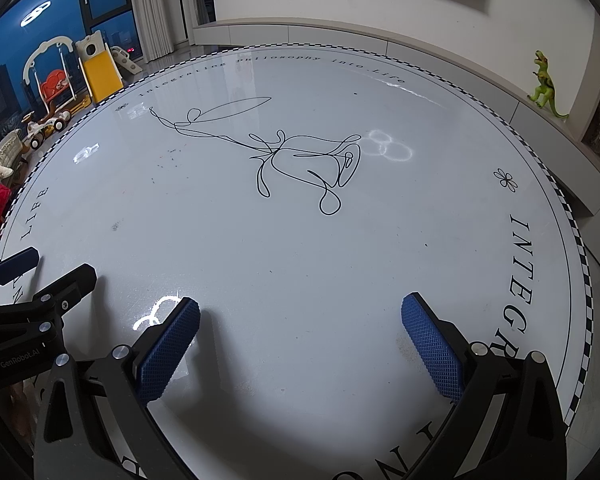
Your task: Collect trash
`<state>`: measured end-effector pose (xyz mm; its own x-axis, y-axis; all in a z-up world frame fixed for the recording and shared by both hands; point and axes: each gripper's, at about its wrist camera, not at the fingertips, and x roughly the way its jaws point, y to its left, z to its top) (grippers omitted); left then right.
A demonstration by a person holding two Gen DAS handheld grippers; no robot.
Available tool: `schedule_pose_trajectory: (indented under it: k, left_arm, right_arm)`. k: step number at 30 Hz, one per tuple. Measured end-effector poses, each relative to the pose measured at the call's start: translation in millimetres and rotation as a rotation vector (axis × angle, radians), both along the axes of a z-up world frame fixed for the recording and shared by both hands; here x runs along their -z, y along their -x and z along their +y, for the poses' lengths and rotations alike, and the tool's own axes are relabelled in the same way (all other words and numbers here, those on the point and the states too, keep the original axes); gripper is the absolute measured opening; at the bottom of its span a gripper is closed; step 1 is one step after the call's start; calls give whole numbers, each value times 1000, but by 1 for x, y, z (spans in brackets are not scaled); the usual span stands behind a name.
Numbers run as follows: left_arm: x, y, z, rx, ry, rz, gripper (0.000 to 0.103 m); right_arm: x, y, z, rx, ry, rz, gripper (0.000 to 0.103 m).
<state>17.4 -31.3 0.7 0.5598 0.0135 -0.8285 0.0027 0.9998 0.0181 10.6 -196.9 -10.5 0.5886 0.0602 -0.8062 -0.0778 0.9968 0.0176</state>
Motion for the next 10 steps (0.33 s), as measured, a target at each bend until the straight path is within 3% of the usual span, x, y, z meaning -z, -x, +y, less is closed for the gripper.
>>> schedule_pose_trajectory:
  k: [10]
  left_arm:
    - [0,-1,0,0,0,0,97]
  right_arm:
    - [0,0,0,0,0,0,100]
